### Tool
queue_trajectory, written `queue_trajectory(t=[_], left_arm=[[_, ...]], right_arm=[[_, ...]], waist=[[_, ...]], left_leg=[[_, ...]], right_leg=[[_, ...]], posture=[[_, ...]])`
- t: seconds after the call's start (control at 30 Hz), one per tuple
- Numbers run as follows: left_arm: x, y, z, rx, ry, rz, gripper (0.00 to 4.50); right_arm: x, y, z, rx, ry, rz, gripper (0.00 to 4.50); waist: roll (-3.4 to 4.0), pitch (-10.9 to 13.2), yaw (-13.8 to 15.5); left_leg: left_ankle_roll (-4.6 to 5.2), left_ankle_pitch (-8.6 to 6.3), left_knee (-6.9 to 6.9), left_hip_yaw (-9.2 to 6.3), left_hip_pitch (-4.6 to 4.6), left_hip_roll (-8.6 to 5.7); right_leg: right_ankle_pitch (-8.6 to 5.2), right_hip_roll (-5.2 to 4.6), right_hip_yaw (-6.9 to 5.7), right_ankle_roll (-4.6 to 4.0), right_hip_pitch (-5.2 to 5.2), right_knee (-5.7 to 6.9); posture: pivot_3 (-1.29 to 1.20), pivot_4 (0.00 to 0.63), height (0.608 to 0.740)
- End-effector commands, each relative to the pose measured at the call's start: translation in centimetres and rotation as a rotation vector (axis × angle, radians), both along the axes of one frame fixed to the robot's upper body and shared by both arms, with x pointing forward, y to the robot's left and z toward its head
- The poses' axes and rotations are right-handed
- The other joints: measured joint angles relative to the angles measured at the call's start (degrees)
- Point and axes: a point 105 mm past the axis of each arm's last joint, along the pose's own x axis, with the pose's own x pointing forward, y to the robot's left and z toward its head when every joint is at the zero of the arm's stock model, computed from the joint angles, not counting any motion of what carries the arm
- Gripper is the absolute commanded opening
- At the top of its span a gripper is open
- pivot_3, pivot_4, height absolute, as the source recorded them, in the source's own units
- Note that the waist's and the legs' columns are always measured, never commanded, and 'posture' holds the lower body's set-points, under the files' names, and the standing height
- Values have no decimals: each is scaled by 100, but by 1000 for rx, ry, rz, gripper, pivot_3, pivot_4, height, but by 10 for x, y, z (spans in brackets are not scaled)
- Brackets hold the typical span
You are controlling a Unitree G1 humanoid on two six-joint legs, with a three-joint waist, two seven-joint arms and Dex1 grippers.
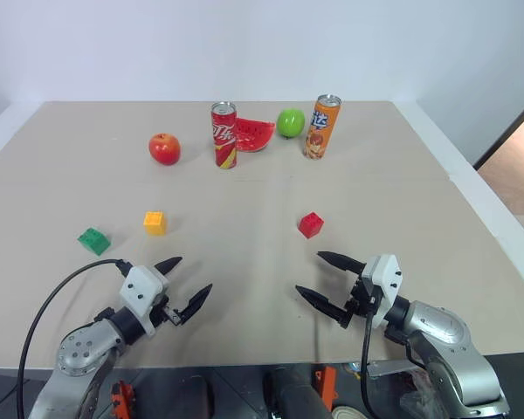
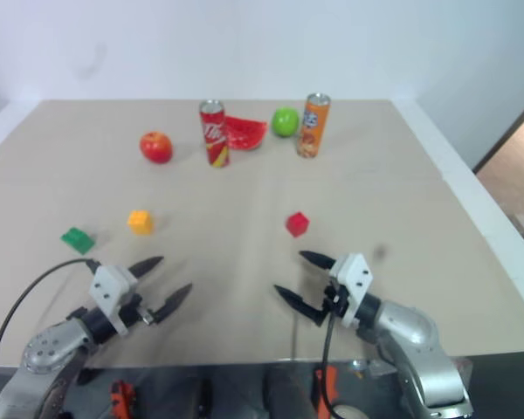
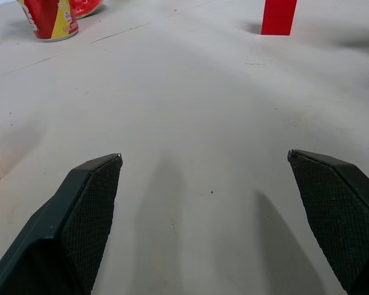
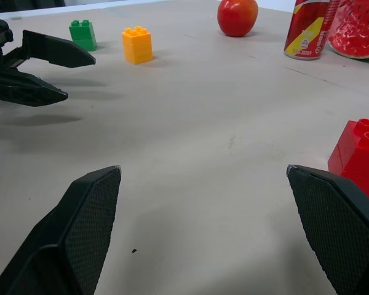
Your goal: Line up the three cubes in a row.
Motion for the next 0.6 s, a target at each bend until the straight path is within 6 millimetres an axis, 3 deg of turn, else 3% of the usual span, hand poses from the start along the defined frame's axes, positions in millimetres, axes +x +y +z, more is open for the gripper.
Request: queue_trajectory(t=[0.03, 0.6], left_arm=[[-2, -3, 6, -3, -24, -53, 4476], [-5, -11, 10, -52, -15, -184, 4476]], right_arm=[[-1, -2, 9, 5, -54, -18, 4500], [1, -3, 7, 41, -43, -72, 4500]], waist=[[0, 0, 0], [1, 0, 0]], left_leg=[[0, 0, 0, 0, 0, 0], [0, 0, 0, 3, 0, 0]], right_leg=[[0, 0, 0, 0, 0, 0], [0, 0, 2, 0, 0, 0]], posture=[[0, 150, 740], [0, 150, 740]])
